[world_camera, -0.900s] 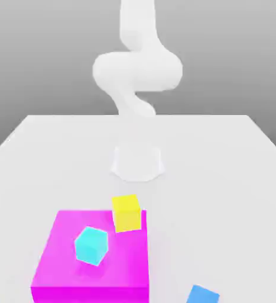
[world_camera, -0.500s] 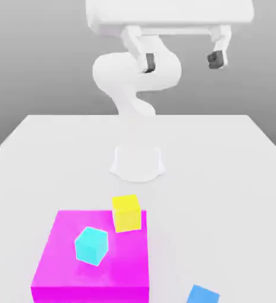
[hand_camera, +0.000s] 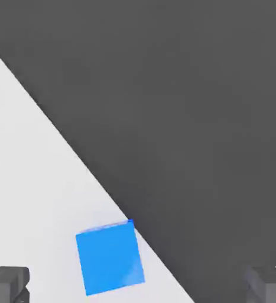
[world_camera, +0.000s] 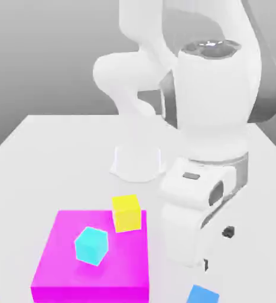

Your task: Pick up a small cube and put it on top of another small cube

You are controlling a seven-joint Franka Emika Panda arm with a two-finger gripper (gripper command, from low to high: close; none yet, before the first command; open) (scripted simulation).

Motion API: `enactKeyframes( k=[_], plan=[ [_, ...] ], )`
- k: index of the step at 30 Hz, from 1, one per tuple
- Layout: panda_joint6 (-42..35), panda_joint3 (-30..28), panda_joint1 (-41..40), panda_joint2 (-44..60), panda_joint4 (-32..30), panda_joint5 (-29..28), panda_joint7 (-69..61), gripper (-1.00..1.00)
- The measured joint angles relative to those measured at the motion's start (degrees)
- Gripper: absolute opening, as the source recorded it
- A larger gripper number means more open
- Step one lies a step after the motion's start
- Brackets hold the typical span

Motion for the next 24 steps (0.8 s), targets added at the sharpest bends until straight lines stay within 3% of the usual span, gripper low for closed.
enactKeyframes(
  k=[3,7,8,15,24],
  plan=[
    [2.35,-0.06,0.70,5.58,0.15,-2.92,-2.12,0.00],
    [8.40,1.08,-0.04,13.90,1.69,-2.61,-3.40,0.00],
    [9.31,1.30,-0.22,15.09,1.93,-2.45,-3.55,-1.00],
    [9.05,1.26,-0.19,14.91,1.89,-2.52,-3.52,-1.00],
    [-1.10,-1.05,-1.15,-1.75,-5.40,-1.85,-1.69,-1.00]
  ],
)
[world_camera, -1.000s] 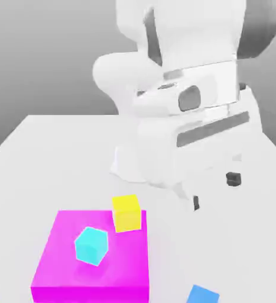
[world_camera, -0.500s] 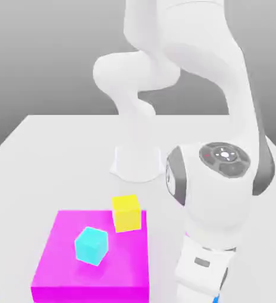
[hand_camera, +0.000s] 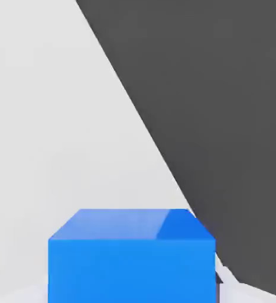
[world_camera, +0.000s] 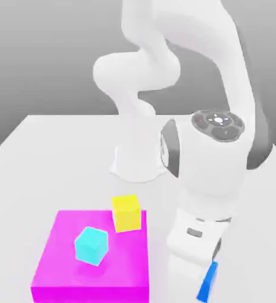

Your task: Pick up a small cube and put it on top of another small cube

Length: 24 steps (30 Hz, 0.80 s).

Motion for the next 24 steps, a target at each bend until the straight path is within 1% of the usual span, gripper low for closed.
enactKeyframes(
  k=[3,7,13,19,21,24],
  plan=[
    [-2.25,-1.20,-0.92,-5.72,-3.82,0.30,1.30,-1.00],
    [-4.97,-2.56,-3.19,-13.56,-9.02,-0.91,4.14,-1.00],
    [-8.70,-2.99,-6.75,-25.68,-16.95,-5.18,10.12,-1.00],
    [-11.89,-1.90,-12.38,-37.67,-24.88,-10.41,16.74,-1.00],
    [-9.05,-1.84,-13.02,-36.55,-26.49,-10.88,17.39,-1.00],
    [-2.26,-2.13,-13.05,-31.50,-28.21,-10.86,17.37,-1.00]
  ],
)
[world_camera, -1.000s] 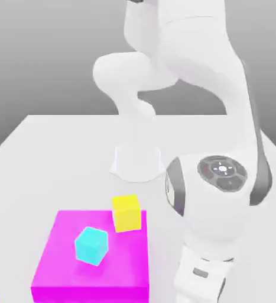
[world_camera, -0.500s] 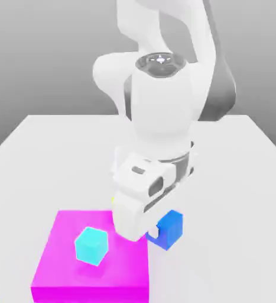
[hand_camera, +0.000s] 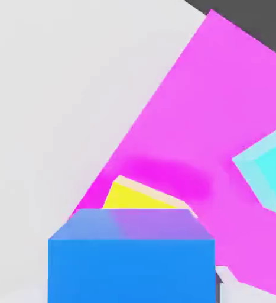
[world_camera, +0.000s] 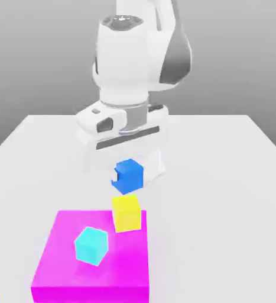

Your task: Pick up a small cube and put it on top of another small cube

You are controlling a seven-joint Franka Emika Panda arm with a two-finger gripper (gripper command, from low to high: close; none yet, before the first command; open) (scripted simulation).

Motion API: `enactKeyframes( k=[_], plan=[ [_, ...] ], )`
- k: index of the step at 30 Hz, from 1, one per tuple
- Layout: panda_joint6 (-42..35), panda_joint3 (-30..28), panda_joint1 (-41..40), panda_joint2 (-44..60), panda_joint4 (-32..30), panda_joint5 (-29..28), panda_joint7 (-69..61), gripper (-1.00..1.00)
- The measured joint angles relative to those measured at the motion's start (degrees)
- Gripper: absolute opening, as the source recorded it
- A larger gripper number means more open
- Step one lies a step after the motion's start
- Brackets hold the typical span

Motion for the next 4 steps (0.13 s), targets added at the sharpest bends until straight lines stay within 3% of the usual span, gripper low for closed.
enactKeyframes(
  k=[1,4],
  plan=[
    [2.29,-0.11,0.03,1.78,-0.50,0.01,-0.05,1.00],
    [2.29,-0.11,0.03,1.78,-0.50,0.02,-0.05,1.00]
  ],
)
